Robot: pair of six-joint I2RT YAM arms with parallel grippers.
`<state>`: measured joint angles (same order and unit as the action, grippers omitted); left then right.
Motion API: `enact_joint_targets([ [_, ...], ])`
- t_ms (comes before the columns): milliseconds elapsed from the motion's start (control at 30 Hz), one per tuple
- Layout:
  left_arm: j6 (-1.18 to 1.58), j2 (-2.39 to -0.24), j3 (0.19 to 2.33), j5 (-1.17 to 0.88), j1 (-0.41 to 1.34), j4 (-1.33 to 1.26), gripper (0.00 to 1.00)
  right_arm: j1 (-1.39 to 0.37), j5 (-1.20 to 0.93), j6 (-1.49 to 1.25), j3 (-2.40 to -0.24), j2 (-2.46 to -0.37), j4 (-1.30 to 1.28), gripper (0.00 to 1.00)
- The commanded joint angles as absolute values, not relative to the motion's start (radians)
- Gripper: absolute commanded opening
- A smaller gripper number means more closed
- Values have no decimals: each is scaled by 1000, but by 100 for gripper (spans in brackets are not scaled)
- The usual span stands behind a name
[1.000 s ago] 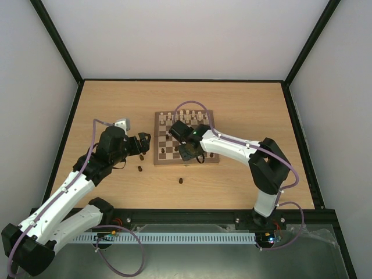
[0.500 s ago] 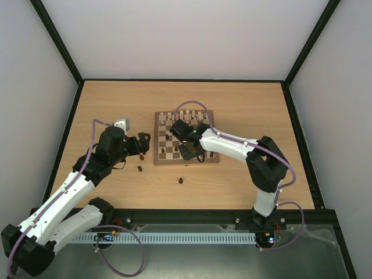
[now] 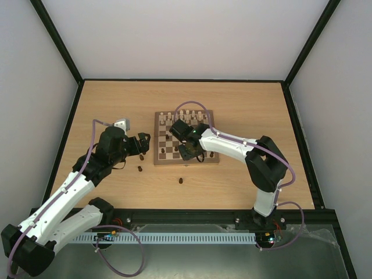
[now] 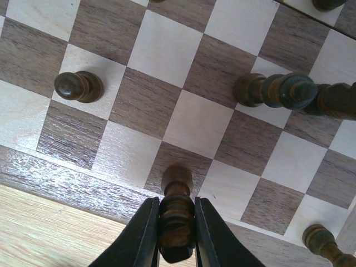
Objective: Set up the chess pieces on the board
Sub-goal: Place the chess piece on the chessboard.
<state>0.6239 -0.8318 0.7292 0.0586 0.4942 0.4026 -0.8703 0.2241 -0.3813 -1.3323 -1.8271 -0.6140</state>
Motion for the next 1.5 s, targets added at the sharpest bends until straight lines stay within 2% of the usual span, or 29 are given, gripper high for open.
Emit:
enact_joint_targets([
  [0,617,-825,735,71,489,411,99,-868,219,-372,-1354,-1841,-631,14],
  [400,619,-824,735,72,489,409,99,-867,221,-373,-1352,-1831,-635,15],
  [933,621,-827,733,75,489,400,99,-838,261,-357,-1404,-1652,-738,15],
  [1467,613,-836,734,76,488,391,99,-816,251,-357,-1393,-1647,-732,15],
])
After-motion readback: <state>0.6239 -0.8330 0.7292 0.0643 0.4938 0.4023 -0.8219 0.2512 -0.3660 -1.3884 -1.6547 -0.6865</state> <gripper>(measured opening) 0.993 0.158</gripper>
